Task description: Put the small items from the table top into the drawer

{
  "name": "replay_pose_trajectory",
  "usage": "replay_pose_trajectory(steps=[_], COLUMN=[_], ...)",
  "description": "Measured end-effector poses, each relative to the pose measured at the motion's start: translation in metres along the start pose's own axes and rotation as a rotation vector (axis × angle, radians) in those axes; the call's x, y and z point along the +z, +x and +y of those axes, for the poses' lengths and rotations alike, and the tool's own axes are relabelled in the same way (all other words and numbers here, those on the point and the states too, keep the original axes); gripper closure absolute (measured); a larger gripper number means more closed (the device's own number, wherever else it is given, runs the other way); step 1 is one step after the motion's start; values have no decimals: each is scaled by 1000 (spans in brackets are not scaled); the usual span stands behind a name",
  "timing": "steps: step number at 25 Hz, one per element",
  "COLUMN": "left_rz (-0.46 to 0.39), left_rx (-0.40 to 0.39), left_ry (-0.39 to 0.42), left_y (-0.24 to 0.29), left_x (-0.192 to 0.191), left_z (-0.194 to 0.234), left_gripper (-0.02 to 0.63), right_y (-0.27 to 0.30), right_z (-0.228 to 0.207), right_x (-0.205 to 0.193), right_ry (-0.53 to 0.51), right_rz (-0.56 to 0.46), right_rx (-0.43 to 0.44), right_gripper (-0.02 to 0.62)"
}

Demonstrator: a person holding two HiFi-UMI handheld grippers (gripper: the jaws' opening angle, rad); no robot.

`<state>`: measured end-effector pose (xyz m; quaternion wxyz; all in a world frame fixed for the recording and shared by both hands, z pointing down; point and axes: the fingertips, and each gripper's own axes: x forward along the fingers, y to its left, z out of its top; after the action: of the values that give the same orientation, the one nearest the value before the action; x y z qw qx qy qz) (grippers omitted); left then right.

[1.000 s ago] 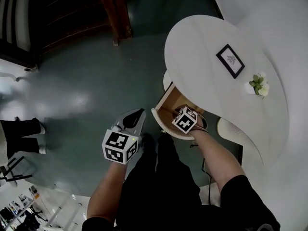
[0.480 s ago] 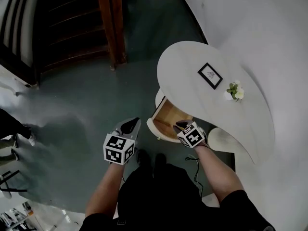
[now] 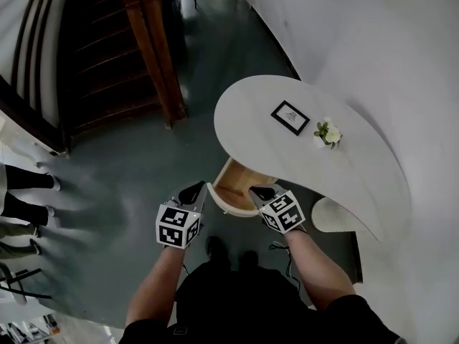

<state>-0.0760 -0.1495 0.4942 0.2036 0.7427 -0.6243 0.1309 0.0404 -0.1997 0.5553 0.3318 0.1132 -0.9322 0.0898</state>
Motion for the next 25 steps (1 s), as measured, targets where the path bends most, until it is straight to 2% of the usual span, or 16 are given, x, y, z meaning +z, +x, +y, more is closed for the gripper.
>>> replay_pose_trajectory(steps=[6, 13, 20, 25], left_rz=[-30, -63, -131, -192], left_rx=[31, 83, 110, 110], left_ry=[27, 46, 40, 56], left_y=[-11, -31, -53, -75], left_x=[22, 47, 64, 85], left_z=[-51, -77, -74, -63], left_gripper=[595, 595, 595, 595], right_y=[-68, -130, -176, -198], right_z=[8, 1, -9, -7], right_x=[9, 24, 45, 83], right_ry=[-18, 8, 42, 36], right_rz=[-140, -289, -401, -491], right_rx=[30, 45, 16, 6], right_gripper=[583, 583, 583, 583])
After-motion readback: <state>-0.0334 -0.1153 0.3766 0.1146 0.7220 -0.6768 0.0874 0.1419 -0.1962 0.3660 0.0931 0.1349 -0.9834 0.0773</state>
